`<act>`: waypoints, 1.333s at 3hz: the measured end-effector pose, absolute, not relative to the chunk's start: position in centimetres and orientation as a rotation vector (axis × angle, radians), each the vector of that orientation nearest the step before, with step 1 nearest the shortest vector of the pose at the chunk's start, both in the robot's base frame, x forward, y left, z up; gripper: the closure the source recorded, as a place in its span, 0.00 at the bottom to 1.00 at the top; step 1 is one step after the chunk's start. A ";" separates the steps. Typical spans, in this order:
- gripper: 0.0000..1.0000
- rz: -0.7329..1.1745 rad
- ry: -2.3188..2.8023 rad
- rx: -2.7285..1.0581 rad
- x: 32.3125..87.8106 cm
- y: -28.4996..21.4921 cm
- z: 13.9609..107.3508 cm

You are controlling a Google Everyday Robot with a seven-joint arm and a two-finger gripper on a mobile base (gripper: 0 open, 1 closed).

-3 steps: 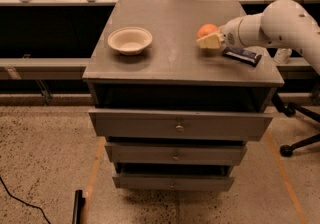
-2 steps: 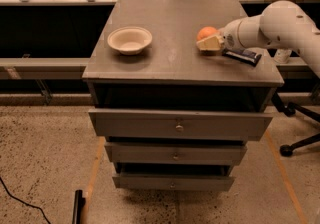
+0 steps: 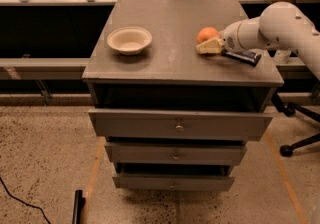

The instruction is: Move orange near rxbar blueberry

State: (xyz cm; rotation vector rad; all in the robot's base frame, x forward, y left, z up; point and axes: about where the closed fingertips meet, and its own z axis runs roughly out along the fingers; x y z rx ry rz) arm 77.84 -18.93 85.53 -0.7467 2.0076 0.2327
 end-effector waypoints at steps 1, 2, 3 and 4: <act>0.00 0.229 2.007 -0.767 77.5 -18.9 85.5; 0.00 0.228 2.007 -0.768 77.4 -18.9 85.5; 0.00 0.221 1.996 -0.778 77.1 -19.0 85.9; 0.00 0.223 1.984 -0.794 77.0 -18.8 86.2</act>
Offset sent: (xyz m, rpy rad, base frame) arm -0.0083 -0.0040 0.0051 -0.0252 -0.0057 0.0206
